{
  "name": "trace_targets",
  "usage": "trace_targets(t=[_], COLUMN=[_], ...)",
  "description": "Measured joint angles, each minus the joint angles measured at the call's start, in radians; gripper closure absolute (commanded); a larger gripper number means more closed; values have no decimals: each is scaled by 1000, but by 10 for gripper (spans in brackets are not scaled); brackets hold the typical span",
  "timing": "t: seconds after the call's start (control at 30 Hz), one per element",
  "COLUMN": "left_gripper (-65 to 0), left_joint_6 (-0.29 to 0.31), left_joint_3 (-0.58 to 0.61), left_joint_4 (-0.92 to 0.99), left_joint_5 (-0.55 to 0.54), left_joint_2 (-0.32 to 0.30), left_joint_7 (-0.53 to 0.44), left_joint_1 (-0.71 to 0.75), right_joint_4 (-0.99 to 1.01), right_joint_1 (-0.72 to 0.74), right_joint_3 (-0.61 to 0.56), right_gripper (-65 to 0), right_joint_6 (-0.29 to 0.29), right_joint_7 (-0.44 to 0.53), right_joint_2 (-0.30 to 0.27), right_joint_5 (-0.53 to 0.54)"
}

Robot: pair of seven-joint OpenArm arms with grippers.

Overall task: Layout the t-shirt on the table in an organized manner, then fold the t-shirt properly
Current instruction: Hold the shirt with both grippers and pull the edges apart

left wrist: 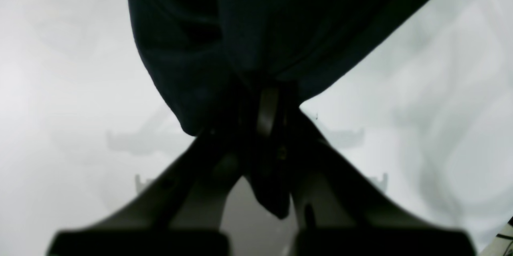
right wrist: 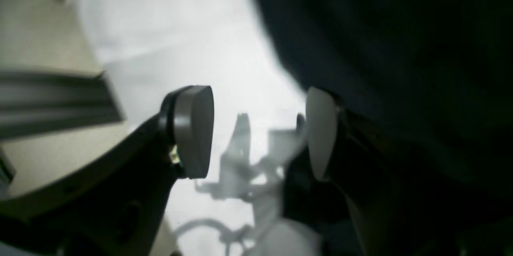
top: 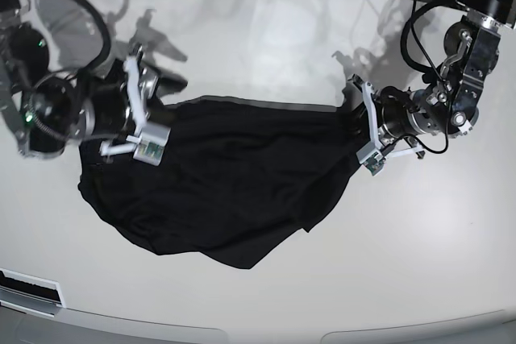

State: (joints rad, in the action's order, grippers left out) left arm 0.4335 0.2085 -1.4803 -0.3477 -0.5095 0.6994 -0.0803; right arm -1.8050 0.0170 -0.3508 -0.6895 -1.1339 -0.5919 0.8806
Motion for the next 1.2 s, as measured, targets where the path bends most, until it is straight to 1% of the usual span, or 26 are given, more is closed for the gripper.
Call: trace_targets(t=[0.03, 0.07, 0.13, 0.2, 0.27, 0.33, 0.4, 0.43, 0.57, 0.63, 0.73, 0.8, 0.9, 0.97, 1.07, 1.1, 1.2], left_gripper=[0, 0, 0, 0, 0, 0, 0, 0, 0, 0, 0, 0, 0, 0, 0, 0, 0], left_joint_6=[0, 0, 0, 0, 0, 0, 0, 0, 0, 0, 0, 0, 0, 0, 0, 0, 0], left_joint_3=[0, 0, 0, 0, 0, 0, 0, 0, 0, 0, 0, 0, 0, 0, 0, 0, 0], left_joint_4=[0, 0, 0, 0, 0, 0, 0, 0, 0, 0, 0, 0, 0, 0, 0, 0, 0], left_joint_5=[2, 0, 1, 1, 1, 1, 0, -3, -23, -22, -18, -19, -18, -18, -18, -18, -18], left_joint_2=[0, 0, 0, 0, 0, 0, 0, 0, 0, 0, 0, 0, 0, 0, 0, 0, -1], left_joint_7=[0, -1, 0, -1, 0, 0, 0, 0, 0, 0, 0, -2, 0, 0, 0, 0, 0], left_joint_1=[0, 0, 0, 0, 0, 0, 0, 0, 0, 0, 0, 0, 0, 0, 0, 0, 0], right_joint_4=[0, 0, 1, 1, 2, 3, 3, 3, 35, 67, 116, 133, 144, 145, 148, 148, 149], right_joint_1=[-24, -47, -93, -143, -196, -233, -251, -257, -271, -265, -261, -257, -255, -255, -255, -256, -255], right_joint_3=[0, 0, 1, 2, 2, 2, 3, 3, 3, 3, 5, 6, 7, 7, 6, 6, 6], right_gripper=[-372, -372, -372, -372, -372, -372, -372, -372, -372, -372, -372, -346, -254, -177, -10, 0, 0], right_joint_6=[1, 24, 96, 164, 243, 309, 351, 362, 440, 451, 452, 454, 455, 465, 458, 461, 462], right_joint_7=[4, 14, 91, 188, 232, 232, 238, 241, 267, 274, 278, 278, 293, 301, 308, 309, 303], right_joint_2=[16, 32, 57, 67, 65, 63, 64, 64, 67, 66, 76, 84, 93, 94, 100, 106, 107], right_joint_5=[-47, -113, -277, -445, -573, -639, -670, -675, -755, -778, -777, -776, -772, -768, -800, -831, -848])
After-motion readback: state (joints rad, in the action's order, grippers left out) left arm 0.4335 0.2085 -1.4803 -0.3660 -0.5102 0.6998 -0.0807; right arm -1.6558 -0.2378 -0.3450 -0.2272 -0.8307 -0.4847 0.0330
